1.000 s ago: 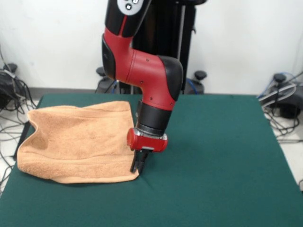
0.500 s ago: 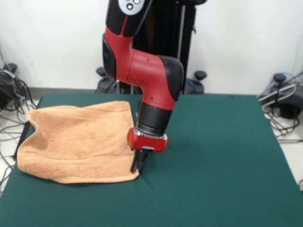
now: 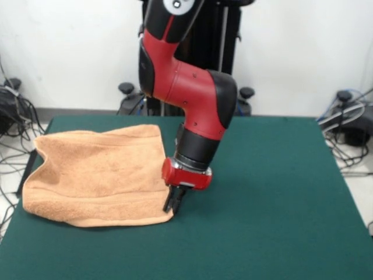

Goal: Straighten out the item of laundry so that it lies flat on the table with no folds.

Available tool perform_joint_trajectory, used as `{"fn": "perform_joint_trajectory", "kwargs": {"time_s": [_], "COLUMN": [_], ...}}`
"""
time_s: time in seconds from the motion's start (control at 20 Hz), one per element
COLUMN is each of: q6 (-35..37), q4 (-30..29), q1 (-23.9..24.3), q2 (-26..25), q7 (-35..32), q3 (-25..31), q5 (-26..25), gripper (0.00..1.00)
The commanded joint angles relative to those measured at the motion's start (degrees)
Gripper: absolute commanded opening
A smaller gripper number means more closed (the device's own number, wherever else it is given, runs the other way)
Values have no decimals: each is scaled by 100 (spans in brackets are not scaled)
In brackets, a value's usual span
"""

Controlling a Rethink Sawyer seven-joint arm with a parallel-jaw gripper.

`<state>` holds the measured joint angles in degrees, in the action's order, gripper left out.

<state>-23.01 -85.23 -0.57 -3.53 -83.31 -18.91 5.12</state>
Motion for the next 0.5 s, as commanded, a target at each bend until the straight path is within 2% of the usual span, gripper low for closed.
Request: {"fn": "perform_joint_trajectory", "kwargs": {"time_s": [0.05,0.5], "q6": [634,754], "q4": [592,585], "q1": [-406,-910], "q2": [-79,-159], "q7": [-860,-941], "q3": [126,-59], "q5": [830,1580], "gripper": [0,0]}}
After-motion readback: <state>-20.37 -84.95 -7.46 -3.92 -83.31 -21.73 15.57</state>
